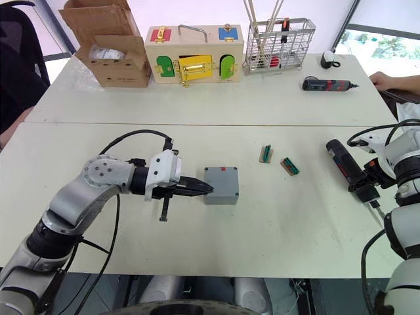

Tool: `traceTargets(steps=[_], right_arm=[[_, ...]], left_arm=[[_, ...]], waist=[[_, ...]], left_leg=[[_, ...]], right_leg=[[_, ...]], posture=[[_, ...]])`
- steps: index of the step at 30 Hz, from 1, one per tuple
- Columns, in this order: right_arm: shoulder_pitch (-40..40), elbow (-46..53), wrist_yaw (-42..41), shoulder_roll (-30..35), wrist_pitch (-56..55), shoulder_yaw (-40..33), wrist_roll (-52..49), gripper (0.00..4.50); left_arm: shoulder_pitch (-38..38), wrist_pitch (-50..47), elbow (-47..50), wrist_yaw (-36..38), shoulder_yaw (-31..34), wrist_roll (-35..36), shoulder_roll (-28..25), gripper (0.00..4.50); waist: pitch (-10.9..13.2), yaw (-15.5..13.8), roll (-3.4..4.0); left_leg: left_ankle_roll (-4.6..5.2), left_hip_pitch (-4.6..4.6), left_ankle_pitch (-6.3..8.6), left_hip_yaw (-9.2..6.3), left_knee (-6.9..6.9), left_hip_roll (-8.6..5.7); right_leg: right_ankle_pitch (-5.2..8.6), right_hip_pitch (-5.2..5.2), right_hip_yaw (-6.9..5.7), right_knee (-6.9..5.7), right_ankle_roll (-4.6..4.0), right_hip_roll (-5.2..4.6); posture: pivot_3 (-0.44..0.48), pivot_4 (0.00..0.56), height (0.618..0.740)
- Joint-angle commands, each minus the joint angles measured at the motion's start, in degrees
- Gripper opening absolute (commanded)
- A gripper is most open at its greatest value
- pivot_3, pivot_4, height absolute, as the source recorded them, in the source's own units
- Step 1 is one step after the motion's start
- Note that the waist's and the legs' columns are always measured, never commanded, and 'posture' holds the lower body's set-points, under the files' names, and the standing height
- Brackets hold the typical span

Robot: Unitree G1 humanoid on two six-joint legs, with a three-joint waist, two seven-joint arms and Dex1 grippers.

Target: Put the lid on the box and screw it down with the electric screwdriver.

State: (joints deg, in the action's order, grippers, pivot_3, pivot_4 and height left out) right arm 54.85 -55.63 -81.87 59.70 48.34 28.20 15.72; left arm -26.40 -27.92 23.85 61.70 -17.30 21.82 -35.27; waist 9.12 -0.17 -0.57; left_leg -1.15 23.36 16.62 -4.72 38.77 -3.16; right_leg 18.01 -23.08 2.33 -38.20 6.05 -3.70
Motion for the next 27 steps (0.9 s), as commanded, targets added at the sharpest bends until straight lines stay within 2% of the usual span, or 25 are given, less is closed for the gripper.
traceTargets(steps=[1,4,7,9,11,13,15,17,19,21,23,25,27], right_arm=[[-2.46,-1.41,-0.65,-1.33,-0.48,-1.22,-0.56,1.80],[-0.40,-3.13,3.47,-1.99,-0.62,-5.79,-1.92,1.80],[7.78,-6.53,12.92,-2.99,4.67,-18.54,-8.65,1.80],[12.21,-6.42,17.62,-1.70,10.04,-28.29,-14.44,1.80],[13.19,-1.90,19.77,-0.11,17.26,-37.13,-20.20,1.80],[12.01,5.11,21.90,0.28,24.17,-45.22,-25.31,1.80],[6.59,24.41,24.67,-4.03,32.34,-58.82,-30.69,1.80],[1.61,49.54,28.05,-14.06,39.00,-70.61,-35.05,1.80],[-1.06,69.13,32.63,-25.61,43.10,-75.48,-36.88,1.80],[-2.62,82.54,37.54,-35.89,42.87,-77.37,-37.67,1.80],[-6.39,93.07,42.63,-46.47,36.74,-76.06,-38.68,1.80],[-10.73,99.04,45.86,-52.56,33.23,-72.48,-39.67,1.80],[-15.41,102.15,46.29,-55.00,29.75,-68.53,-41.46,1.80]], left_arm=[[-1.22,1.01,-0.22,0.62,0.36,0.14,0.26,0.00],[-1.47,1.18,-0.72,0.88,0.36,0.04,0.30,0.00],[-1.97,1.16,-2.20,1.51,1.13,0.36,-0.02,0.00],[-2.77,0.93,-4.08,2.27,2.24,1.32,-0.05,0.00],[-3.88,0.87,-6.28,3.30,3.31,2.25,-0.08,0.00],[-4.95,0.85,-8.18,4.25,4.07,3.07,-0.11,0.00],[-6.67,0.67,-10.75,5.33,4.54,3.67,0.27,0.00],[-8.33,0.78,-13.40,6.65,4.34,3.63,0.60,0.00],[-9.57,1.35,-15.34,8.12,3.60,2.82,0.47,0.00],[-10.56,1.22,-16.19,9.17,3.16,2.61,0.57,0.00],[-11.41,0.46,-16.17,10.08,2.69,2.90,0.77,0.00],[-11.52,0.15,-15.79,10.98,2.14,2.77,0.64,0.00],[-11.03,0.31,-15.17,11.55,1.27,1.97,0.38,0.00]], waist=[[-0.04,-0.18,-0.06],[-0.05,-0.15,-0.09],[-0.04,0.70,-0.08],[0.21,1.36,0.44],[0.26,1.17,0.98],[0.26,0.82,0.99],[0.26,0.48,0.99],[0.24,0.58,0.97],[0.24,1.11,0.97],[0.21,1.25,0.95],[0.19,1.10,0.93],[0.19,0.73,0.93],[0.19,0.73,0.93]], left_leg=[[0.00,0.00,0.00,0.00,0.00,0.00],[0.00,0.00,0.00,0.02,0.03,0.00],[0.00,-0.01,0.00,0.09,0.13,0.00],[0.00,-0.01,0.00,0.31,0.18,-0.02],[0.01,0.04,0.00,0.52,0.10,-0.04],[0.01,0.06,0.00,0.49,-0.14,0.01],[0.01,0.06,-0.02,0.42,-0.53,0.04],[0.01,0.17,-0.02,0.29,-0.60,0.04],[0.01,0.23,-0.02,0.33,-0.57,0.03],[0.01,0.23,-0.02,0.41,-0.49,0.00],[-0.09,0.24,-0.09,0.45,-0.48,-0.05],[-0.17,0.24,-0.14,0.38,-0.42,-0.07],[-0.21,0.24,-0.17,0.36,-0.38,-0.15]], right_leg=[[0.00,0.00,0.00,0.00,0.00,0.01],[0.00,0.02,0.01,0.01,0.00,0.00],[-0.01,0.05,0.03,0.01,-0.01,0.00],[-0.04,-0.05,0.23,-0.08,0.00,-0.02],[-0.06,-0.28,0.41,-0.20,0.05,-0.01],[-0.05,-0.42,0.37,-0.22,0.07,0.02],[-0.05,-0.55,0.30,-0.18,0.07,0.03],[-0.05,-0.62,0.21,-0.27,0.07,0.03],[-0.05,-0.76,0.21,-0.48,0.08,0.02],[-0.05,-0.96,0.23,-0.97,0.08,0.00],[-0.05,-1.08,0.29,-1.04,0.08,0.00],[-0.05,-1.08,0.29,-1.08,0.08,0.00],[-0.05,-1.06,0.30,-1.08,0.08,-0.03]], posture=[[0.000,0.150,0.740],[0.000,0.150,0.740],[0.000,0.150,0.740],[0.000,0.150,0.740],[0.000,0.150,0.740],[0.000,0.150,0.740],[0.000,0.150,0.740],[0.000,0.150,0.740],[0.000,0.150,0.740],[0.000,0.150,0.740],[0.000,0.150,0.740],[0.000,0.150,0.740],[0.000,0.150,0.740]])
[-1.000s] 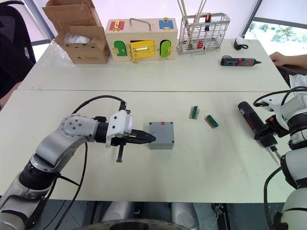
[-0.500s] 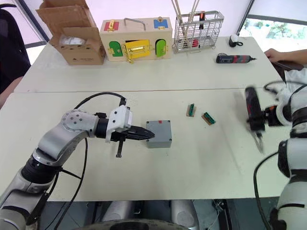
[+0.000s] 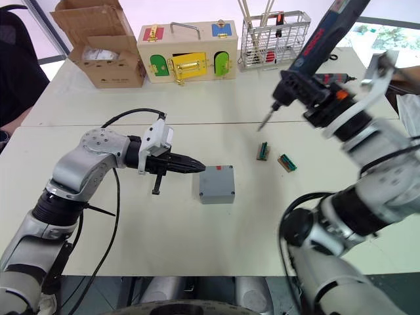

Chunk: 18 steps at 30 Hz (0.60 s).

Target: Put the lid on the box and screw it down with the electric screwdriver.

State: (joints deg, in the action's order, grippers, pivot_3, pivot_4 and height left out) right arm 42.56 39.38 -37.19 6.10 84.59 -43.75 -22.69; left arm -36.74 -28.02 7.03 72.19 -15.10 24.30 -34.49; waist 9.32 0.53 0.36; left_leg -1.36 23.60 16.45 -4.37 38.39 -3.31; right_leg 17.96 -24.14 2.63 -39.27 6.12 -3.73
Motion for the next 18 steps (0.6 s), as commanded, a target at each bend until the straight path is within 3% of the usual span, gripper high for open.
traceTargets(steps=[1,5,9,18], right_arm=[[-5.48,8.49,1.82,-2.27,-8.52,5.60,-3.79,1.80],[-14.27,11.66,5.17,-4.90,-14.63,13.45,-4.82,1.80],[-21.27,11.95,6.74,-1.54,-22.45,22.16,-3.06,1.80],[-26.75,8.67,10.72,2.46,-33.58,29.96,-3.02,1.80]], left_arm=[[-0.32,0.72,1.91,1.21,-1.42,-1.16,-0.57,0.00],[0.55,2.45,1.14,-0.36,-3.46,-4.30,0.51,0.00],[1.01,4.78,-0.67,-1.84,-5.55,-7.86,1.66,0.00],[2.30,9.78,-4.32,-1.17,-8.38,-12.92,1.73,0.00]], waist=[[0.00,0.07,0.00],[-0.01,0.84,-0.01],[-0.01,1.66,-0.01],[-0.05,1.94,-0.07]], left_leg=[[0.00,0.00,0.00,0.01,0.00,-0.03],[-0.01,-0.01,0.00,0.04,-0.09,-0.03],[-0.06,-0.02,-0.04,0.03,-0.10,0.01],[-0.10,-0.07,-0.06,0.03,-0.10,0.05]], right_leg=[[0.00,0.00,0.01,0.00,0.00,-0.02],[0.00,-0.05,0.01,-0.01,0.00,-0.01],[0.00,-0.11,0.01,0.02,0.00,0.03],[0.00,-0.07,0.02,0.05,0.00,0.07]], posture=[[0.000,0.150,0.740],[0.000,0.150,0.740],[0.000,0.150,0.740],[0.000,0.150,0.740]])
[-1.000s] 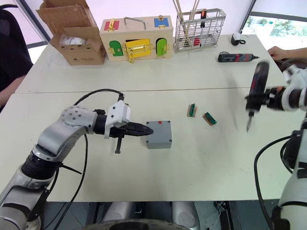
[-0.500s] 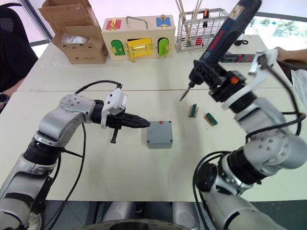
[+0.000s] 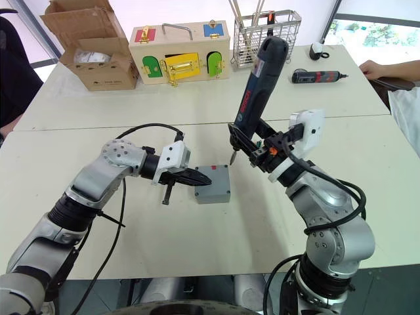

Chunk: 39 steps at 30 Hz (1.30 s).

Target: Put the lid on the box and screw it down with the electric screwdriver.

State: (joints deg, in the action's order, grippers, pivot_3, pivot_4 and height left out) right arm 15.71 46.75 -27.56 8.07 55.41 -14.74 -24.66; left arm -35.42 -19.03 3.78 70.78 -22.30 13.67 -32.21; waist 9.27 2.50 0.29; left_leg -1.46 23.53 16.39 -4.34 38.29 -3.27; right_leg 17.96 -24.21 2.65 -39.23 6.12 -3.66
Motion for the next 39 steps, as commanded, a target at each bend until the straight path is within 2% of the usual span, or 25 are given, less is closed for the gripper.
traceTargets(steps=[1,29,33,37,39], right_arm=[[-0.20,1.13,1.32,0.79,-5.02,1.39,-1.32,1.80],[-4.30,-6.77,3.93,6.76,-18.08,9.94,-0.92,1.80],[-5.85,-7.53,2.28,9.93,-18.56,12.92,0.33,1.80],[-7.02,-9.51,2.84,13.34,-18.35,16.71,3.58,1.80],[-7.24,-11.78,6.59,10.87,-17.39,15.89,3.69,1.80]], left_arm=[[1.09,0.99,-1.16,0.30,-1.15,-2.36,-0.59,0.00],[0.89,0.93,-1.26,-0.15,-0.67,-2.90,-0.56,0.00],[1.19,0.79,-0.94,-0.35,-0.42,-2.96,-0.80,0.00],[1.59,0.74,-0.70,-0.69,-0.68,-3.34,-0.76,0.00],[1.92,0.96,-0.79,-0.91,-1.00,-3.77,-0.65,0.00]], waist=[[-0.01,-0.06,-0.02],[-0.07,-0.11,-0.12],[-0.14,-0.10,-0.20],[-0.39,-0.13,-0.37],[-0.48,-0.22,-0.48]], left_leg=[[0.00,0.00,0.00,0.00,0.00,0.00],[0.00,-0.07,0.00,-0.02,0.01,0.00],[0.00,-0.11,0.00,-0.03,0.01,0.01],[0.01,-0.29,0.01,-0.13,-0.01,0.02],[0.17,-0.72,0.10,-0.17,-0.09,0.03]], right_leg=[[0.00,0.01,0.00,0.00,0.00,0.00],[0.00,0.11,0.00,0.01,0.00,0.01],[0.00,0.15,0.00,0.02,0.00,0.02],[0.01,0.42,-0.04,0.08,0.00,0.05],[0.02,0.87,-0.06,0.22,0.00,0.06]], posture=[[0.000,0.150,0.740],[0.000,0.150,0.740],[0.000,0.150,0.740],[0.000,0.150,0.740],[0.000,0.150,0.740]])
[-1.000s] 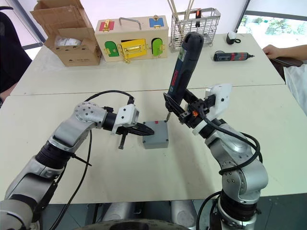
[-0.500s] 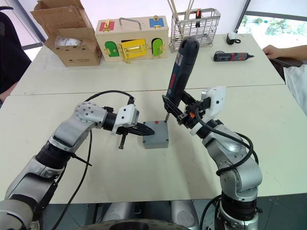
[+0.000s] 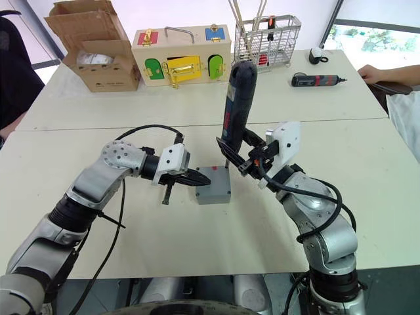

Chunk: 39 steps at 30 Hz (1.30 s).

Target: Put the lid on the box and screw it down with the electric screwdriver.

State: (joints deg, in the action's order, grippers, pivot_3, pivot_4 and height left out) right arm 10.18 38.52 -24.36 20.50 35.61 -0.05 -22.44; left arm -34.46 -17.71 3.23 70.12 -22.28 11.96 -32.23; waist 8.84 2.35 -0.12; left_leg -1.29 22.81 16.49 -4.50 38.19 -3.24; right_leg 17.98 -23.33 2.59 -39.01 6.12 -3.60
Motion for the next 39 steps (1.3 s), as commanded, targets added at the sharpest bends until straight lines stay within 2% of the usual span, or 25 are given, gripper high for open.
traceTargets(steps=[1,4,11,14,39], right_arm=[[-1.78,-4.22,4.04,-1.83,2.21,1.28,1.82,1.80],[-3.25,-5.04,3.39,-0.79,0.28,3.36,3.43,1.80],[-4.71,-6.64,2.68,-1.13,-2.27,4.49,3.57,1.80],[-4.99,-7.15,2.59,-1.32,-3.03,4.67,3.67,1.80],[-6.65,-7.20,2.51,-0.88,-5.67,5.33,5.00,1.80]], left_arm=[[1.06,-0.27,-0.35,-0.35,-1.15,-2.27,-0.53,0.00],[1.28,0.26,-1.07,-0.57,-1.84,-3.40,-0.46,0.00],[1.58,2.58,-3.04,-1.79,-3.83,-6.33,0.50,0.00],[1.36,2.44,-3.51,-2.01,-3.80,-6.37,1.42,0.00],[1.91,5.86,-6.92,-1.21,-3.88,-7.17,2.73,0.00]], waist=[[-0.11,-0.15,-0.11],[-0.35,-0.74,-0.10],[-1.32,-1.64,-0.47],[-1.33,-1.69,-0.45],[-1.45,-1.67,-0.54]], left_leg=[[0.21,-0.26,0.12,0.00,-0.06,0.00],[0.31,-0.60,0.18,-0.14,-0.09,0.05],[0.40,-0.86,0.24,-0.17,-0.09,0.05],[0.55,-1.57,0.35,-0.21,-0.25,0.05],[0.58,-1.56,0.37,-0.31,-0.27,0.06]], right_leg=[[0.01,0.26,0.00,0.05,0.00,0.00],[0.02,0.90,-0.04,0.63,0.00,0.06],[0.02,1.27,-0.08,0.84,0.00,0.05],[0.07,2.03,-0.10,1.08,0.03,0.04],[0.09,2.06,-0.09,1.19,0.05,-0.04]], posture=[[0.000,0.150,0.740],[0.000,0.150,0.740],[0.000,0.150,0.740],[0.000,0.150,0.740],[0.000,0.150,0.740]])
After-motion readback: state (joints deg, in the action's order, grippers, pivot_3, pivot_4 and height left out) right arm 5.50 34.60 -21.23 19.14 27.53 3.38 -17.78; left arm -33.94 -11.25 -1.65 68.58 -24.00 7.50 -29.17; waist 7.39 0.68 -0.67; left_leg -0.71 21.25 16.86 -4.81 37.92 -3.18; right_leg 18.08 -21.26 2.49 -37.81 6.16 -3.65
